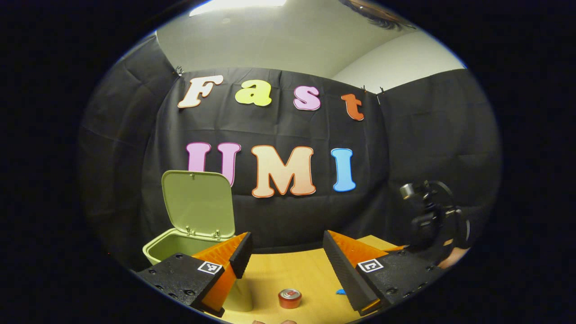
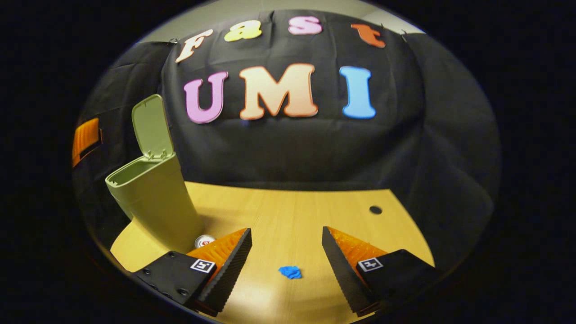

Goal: Press the lid of the desktop garbage bin to open it, pick up the crumpled paper on the desktop and throw it into the bin, then pick up the pop can on the desktop and drop it into the bin, and finally close the garbage bin lid.

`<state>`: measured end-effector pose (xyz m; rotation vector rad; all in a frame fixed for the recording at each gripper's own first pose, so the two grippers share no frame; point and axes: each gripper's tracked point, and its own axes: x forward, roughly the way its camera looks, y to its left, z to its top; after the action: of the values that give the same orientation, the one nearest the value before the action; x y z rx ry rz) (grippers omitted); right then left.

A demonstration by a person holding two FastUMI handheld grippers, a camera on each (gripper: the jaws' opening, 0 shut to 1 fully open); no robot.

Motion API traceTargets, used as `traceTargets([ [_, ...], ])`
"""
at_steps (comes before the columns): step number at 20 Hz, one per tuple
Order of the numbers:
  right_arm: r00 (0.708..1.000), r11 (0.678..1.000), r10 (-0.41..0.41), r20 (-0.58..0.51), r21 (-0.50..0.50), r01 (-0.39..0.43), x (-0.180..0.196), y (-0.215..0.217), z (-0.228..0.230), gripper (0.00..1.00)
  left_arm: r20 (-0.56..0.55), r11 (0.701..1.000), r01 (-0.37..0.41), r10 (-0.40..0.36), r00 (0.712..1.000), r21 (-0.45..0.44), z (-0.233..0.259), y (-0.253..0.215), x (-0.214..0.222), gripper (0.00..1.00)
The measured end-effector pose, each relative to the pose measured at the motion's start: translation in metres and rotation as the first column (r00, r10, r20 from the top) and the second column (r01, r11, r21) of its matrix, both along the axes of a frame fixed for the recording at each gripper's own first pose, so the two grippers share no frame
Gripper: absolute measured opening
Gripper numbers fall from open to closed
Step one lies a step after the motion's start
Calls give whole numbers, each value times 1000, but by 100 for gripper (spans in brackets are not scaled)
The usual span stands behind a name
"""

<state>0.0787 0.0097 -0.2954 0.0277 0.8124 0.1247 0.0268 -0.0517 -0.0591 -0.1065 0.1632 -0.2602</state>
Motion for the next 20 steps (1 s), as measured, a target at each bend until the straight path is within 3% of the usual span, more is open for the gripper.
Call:
traceTargets([
  [4, 981, 997, 59, -183, -37, -67, 8, 0, -67, 100, -30, 1000, 15, -15, 999, -8, -5, 1, -3, 93],
  [7, 943, 994, 90, -321, -24, -103, 7, 6, -113, 98, -59, 997, 25, -29, 998, -73, -3, -4, -7, 94],
  [10, 901, 995, 82, -426, -24, -102, 3, 5, -142, 98, -69, 998, 27, -31, 997, -58, -5, -1, -9, 92],
  [17, 843, 986, 113, -525, -42, -159, -9, 5, -175, 98, -153, 995, -40, 26, 988, -87, -26, 16, -14, 93],
  [20, 831, 983, 125, -542, -49, -179, -11, 4, -180, 98, -165, 995, -52, 37, 986, -85, -29, 21, -16, 93],
])
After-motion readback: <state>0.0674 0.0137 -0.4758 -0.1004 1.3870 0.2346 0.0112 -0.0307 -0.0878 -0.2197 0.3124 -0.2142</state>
